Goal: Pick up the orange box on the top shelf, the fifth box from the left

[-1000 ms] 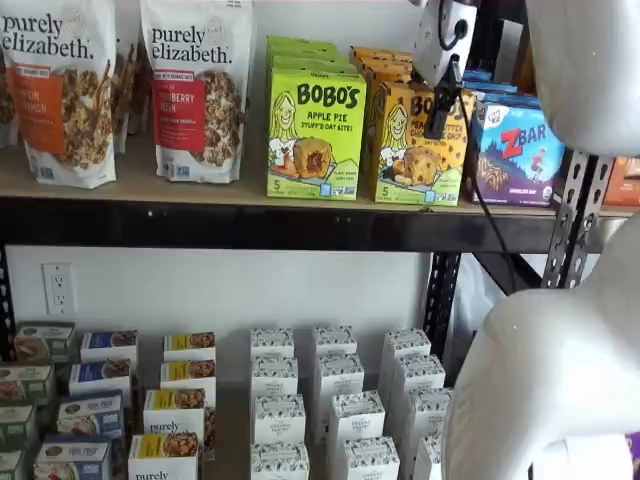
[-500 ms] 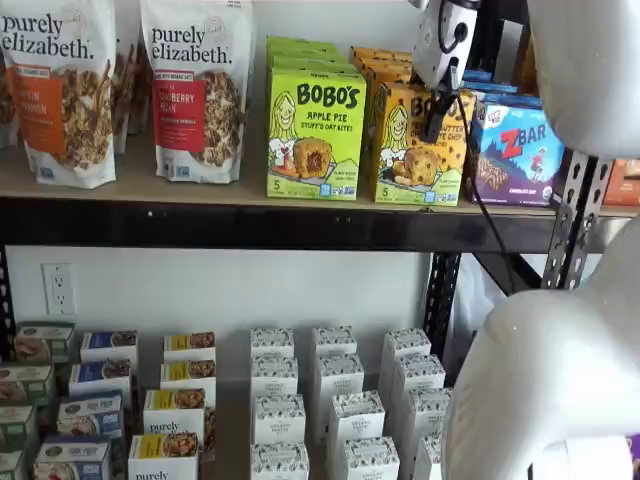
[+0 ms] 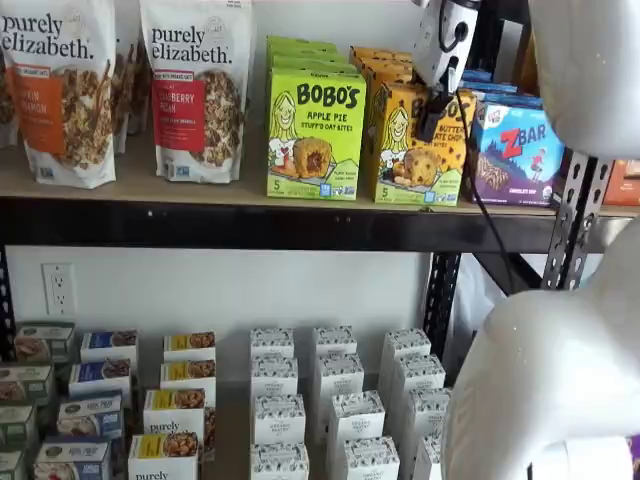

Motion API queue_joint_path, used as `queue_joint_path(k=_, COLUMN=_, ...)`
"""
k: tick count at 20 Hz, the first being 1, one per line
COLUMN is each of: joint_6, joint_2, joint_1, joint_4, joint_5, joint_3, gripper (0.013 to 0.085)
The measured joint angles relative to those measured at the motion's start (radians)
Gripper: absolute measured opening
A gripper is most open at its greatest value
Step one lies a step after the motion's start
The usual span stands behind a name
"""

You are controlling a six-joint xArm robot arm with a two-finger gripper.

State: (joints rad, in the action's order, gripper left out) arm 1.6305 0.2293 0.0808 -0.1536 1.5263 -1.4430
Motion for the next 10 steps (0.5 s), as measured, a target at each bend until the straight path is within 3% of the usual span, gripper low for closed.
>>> queue_joint_path(k=8, joint_6=-0.005, joint_2=-0.002, joint_1=-0.005, joint_4=0.006, joint_5=0.000, joint_3=-0.004, gripper=0.0530)
queue_joint_path(k=10, joint_6=-0.005, joint_2=-0.006, joint_1=-0.005, joint_4=0.008, joint_5=0.011, joint_3=-0.011, gripper=0.0490)
